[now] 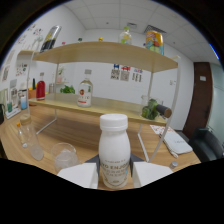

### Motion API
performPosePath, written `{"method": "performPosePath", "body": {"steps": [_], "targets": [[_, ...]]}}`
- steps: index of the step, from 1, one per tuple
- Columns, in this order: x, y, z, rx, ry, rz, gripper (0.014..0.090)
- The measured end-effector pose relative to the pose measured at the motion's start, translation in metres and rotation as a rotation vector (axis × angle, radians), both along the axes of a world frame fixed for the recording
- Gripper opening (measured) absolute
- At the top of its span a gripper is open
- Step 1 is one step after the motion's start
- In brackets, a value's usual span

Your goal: Make me a cup of Mount Fuji.

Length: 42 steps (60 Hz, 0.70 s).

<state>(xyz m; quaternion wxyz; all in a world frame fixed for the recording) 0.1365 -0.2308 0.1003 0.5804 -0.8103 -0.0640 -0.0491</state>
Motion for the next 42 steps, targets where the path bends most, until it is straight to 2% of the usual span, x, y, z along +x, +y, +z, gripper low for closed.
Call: {"method": "performPosePath", "body": {"steps": [20, 32, 42], "targets": [[-0.011, 0.008, 0.028, 0.03, -0.8, 0.203, 0.047], [-0.019, 0.017, 0.036, 0.03, -1.13, 0.285, 0.047], [-0.017, 0.018, 0.032, 0.01, -1.321, 0.308, 0.047]]}}
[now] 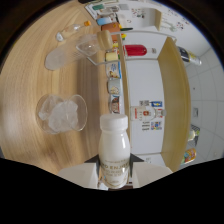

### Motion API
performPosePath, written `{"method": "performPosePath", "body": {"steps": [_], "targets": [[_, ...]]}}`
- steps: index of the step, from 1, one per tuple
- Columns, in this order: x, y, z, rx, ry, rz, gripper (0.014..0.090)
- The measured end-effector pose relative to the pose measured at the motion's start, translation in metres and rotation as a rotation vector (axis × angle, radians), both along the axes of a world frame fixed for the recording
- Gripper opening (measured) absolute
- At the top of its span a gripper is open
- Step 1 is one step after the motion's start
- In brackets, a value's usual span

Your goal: Make me a cup of Mount Fuji.

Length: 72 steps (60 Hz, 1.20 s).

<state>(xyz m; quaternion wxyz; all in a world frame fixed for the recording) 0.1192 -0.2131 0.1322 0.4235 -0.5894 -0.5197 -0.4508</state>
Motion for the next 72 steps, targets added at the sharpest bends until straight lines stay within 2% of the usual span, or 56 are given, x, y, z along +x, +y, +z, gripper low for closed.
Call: {"method": "performPosePath", "body": {"steps": [16, 35, 42, 55, 62, 72], "targets": [[0.001, 0.004, -0.002, 0.011, -0.264, 0.028, 0.0468], [-0.002, 0.005, 0.005, 0.018, -0.241, 0.036, 0.0471], [-0.009, -0.001, 0.024, 0.043, -0.018, 0.024, 0.0474], [-0.006, -0.014, 0.058, 0.087, 0.622, -0.043, 0.0476], [-0.001, -0.02, 0.052, 0.074, 0.955, -0.078, 0.0476], [0.01, -0.017, 0.01, -0.002, 1.355, -0.196, 0.0475]]}}
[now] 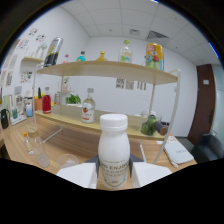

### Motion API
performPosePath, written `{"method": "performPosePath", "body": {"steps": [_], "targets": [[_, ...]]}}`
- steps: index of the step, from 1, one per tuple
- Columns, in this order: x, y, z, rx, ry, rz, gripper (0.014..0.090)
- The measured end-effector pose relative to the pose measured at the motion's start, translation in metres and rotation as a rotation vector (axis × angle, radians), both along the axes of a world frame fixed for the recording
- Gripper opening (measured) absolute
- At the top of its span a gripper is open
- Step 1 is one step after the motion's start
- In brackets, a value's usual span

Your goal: Make me a cup of Mount Fuji.

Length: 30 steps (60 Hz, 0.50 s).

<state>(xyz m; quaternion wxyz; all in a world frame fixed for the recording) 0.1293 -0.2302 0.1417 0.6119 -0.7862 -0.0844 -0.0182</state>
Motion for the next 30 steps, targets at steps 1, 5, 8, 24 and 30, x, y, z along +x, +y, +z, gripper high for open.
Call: {"method": "performPosePath", "body": {"steps": [1, 5, 8, 24, 30], "targets": [[0.001, 0.0, -0.005, -0.008, 0.02, -0.004, 0.0476], [0.003, 0.005, -0.024, -0.037, 0.069, -0.018, 0.0473], [0.004, 0.007, -0.037, -0.065, 0.088, -0.022, 0.0475], [0.016, 0.015, -0.071, -0.12, 0.129, -0.052, 0.0475], [0.019, 0.013, -0.077, -0.136, 0.13, -0.05, 0.0481]]}}
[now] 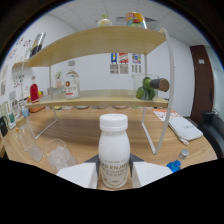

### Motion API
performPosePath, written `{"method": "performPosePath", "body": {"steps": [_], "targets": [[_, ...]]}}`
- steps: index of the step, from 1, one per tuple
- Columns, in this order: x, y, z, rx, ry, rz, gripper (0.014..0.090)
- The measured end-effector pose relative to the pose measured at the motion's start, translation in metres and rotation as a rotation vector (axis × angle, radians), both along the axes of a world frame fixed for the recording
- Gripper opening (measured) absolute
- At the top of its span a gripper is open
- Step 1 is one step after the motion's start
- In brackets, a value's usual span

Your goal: Make me a cup of Mount Fuji.

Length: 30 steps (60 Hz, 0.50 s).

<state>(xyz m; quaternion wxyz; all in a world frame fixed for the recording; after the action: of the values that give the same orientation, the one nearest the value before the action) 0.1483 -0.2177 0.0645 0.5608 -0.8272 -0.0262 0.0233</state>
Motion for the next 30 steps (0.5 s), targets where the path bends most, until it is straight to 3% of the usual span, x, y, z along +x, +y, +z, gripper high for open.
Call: {"method": "performPosePath", "body": {"steps": [21, 25, 30], "targets": [[0.005, -0.015, -0.006, -0.022, 0.003, -0.04, 0.052], [0.008, -0.018, -0.008, -0.052, -0.006, -0.059, 0.0635], [0.008, -0.026, -0.003, -0.09, -0.018, -0.08, 0.0863]]}}
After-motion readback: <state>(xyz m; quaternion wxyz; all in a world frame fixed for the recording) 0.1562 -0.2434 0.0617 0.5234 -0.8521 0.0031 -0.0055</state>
